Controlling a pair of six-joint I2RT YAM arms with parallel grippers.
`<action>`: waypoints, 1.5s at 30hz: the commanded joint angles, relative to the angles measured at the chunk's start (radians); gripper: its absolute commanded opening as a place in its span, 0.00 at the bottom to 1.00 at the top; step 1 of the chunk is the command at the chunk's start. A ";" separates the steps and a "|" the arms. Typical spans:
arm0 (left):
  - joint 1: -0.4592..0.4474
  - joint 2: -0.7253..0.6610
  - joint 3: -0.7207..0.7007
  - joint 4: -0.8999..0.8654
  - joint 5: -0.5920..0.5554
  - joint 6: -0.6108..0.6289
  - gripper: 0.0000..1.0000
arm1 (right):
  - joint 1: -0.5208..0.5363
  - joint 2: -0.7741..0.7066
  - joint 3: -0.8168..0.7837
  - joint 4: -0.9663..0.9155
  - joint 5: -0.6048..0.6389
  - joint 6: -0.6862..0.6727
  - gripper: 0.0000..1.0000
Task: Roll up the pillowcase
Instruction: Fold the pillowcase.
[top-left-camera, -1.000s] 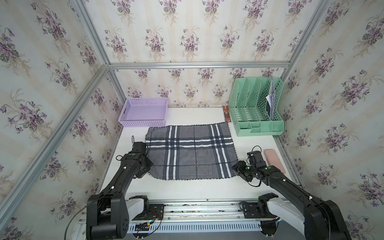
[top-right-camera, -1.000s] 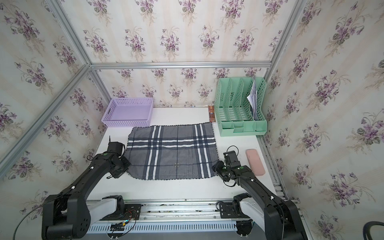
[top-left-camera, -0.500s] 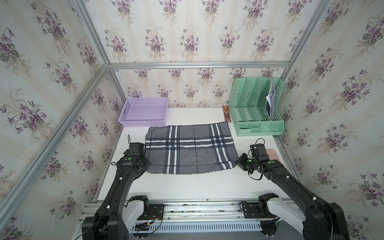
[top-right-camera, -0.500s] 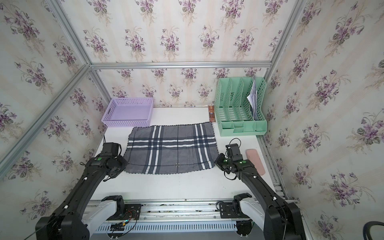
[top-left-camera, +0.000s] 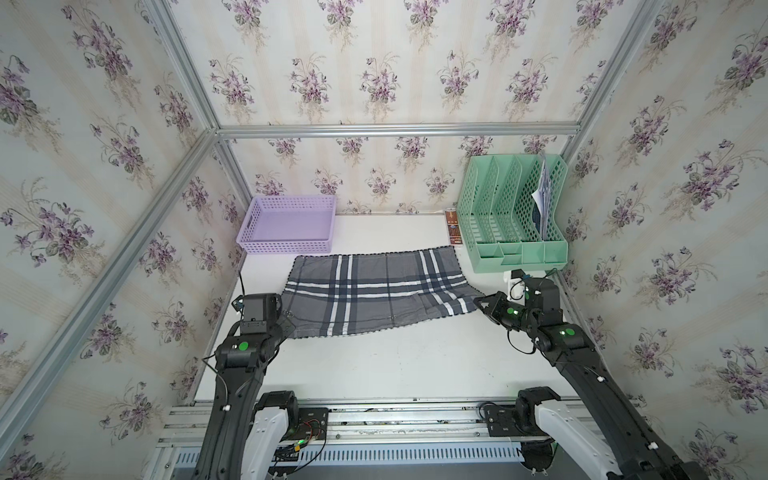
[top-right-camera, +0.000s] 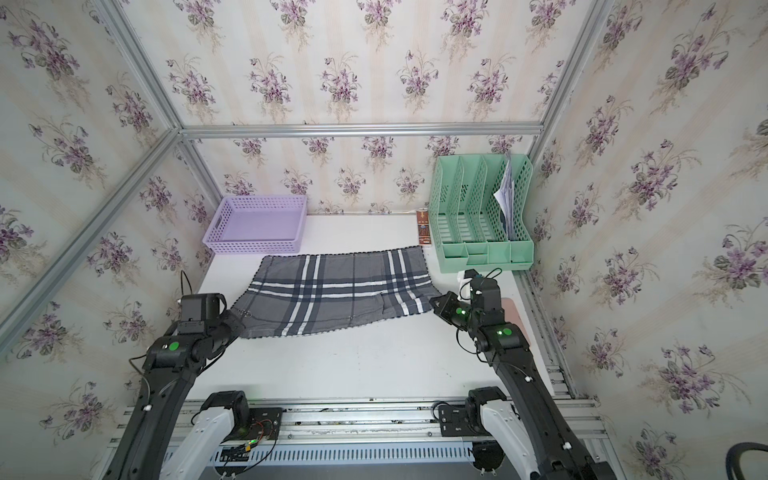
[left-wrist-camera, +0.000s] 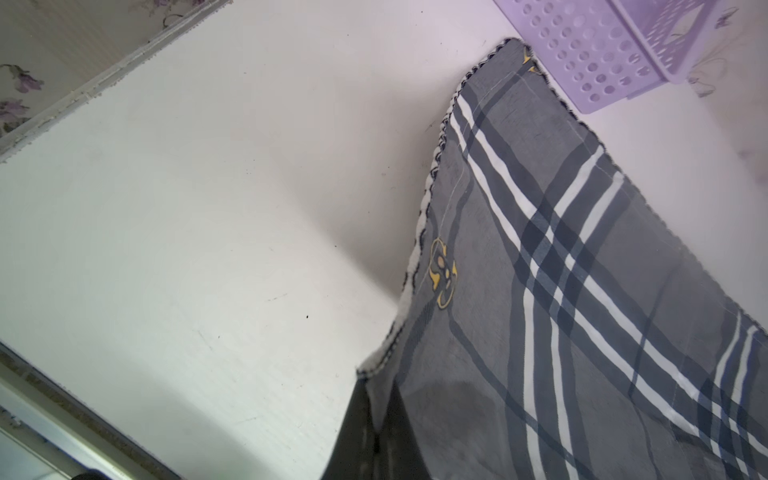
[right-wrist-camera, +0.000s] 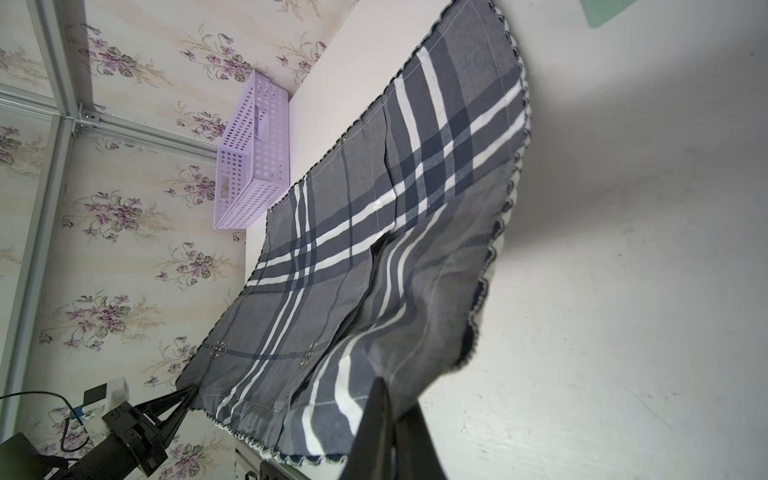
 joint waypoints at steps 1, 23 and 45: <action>-0.003 -0.117 -0.024 -0.066 0.004 0.009 0.00 | 0.001 -0.076 -0.021 -0.111 0.020 0.002 0.00; -0.014 0.643 0.364 0.167 -0.004 0.214 0.00 | -0.013 0.585 0.343 0.194 0.203 -0.187 0.00; -0.014 1.060 0.589 0.195 -0.088 0.316 0.00 | -0.019 1.014 0.588 0.275 0.246 -0.190 0.00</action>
